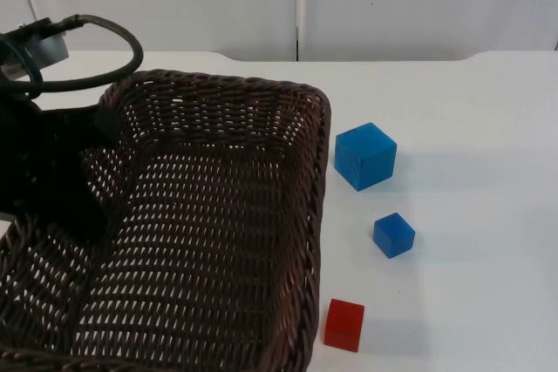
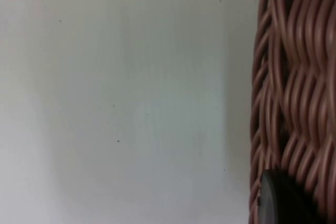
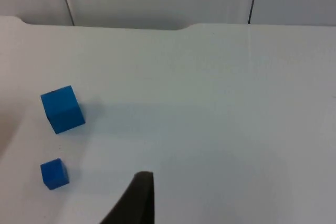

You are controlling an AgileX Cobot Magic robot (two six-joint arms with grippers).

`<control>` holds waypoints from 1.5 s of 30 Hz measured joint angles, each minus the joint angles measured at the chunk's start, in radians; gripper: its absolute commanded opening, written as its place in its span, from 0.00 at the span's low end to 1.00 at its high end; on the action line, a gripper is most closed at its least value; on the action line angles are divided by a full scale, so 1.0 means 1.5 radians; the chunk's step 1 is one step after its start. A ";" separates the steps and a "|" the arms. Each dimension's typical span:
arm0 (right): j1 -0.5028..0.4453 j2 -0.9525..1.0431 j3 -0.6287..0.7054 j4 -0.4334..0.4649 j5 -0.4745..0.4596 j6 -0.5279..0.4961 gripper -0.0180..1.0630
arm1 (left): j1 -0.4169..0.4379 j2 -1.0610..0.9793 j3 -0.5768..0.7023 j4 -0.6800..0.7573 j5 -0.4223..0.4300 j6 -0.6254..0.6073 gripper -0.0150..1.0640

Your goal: Pick up the basket with the left hand and place the largest block into the basket with the right hand.

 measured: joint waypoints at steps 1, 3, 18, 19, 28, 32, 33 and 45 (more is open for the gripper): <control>0.000 0.024 0.000 0.000 -0.015 0.000 0.99 | 0.000 0.000 0.000 0.000 0.000 0.000 0.01; 0.000 0.064 0.000 0.000 -0.033 0.000 0.99 | 0.000 0.000 0.000 0.000 0.001 0.000 0.01; 0.000 0.254 0.000 0.001 -0.117 -0.005 0.99 | 0.000 0.000 0.000 0.000 0.001 0.000 0.01; 0.000 0.271 -0.001 0.001 -0.129 -0.005 0.99 | 0.000 0.000 0.000 0.000 0.001 0.000 0.01; 0.000 0.389 -0.044 0.051 -0.161 -0.015 0.99 | 0.000 0.000 0.000 0.015 0.001 0.000 0.01; 0.000 0.485 -0.096 0.084 -0.166 -0.021 0.99 | 0.000 0.000 0.000 0.016 0.002 0.000 0.01; 0.000 0.505 -0.108 0.092 -0.166 -0.028 0.99 | 0.000 0.000 0.000 0.016 0.002 0.000 0.01; 0.032 0.701 -0.228 0.152 -0.166 -0.130 0.99 | 0.000 0.000 0.000 0.016 0.002 0.000 0.01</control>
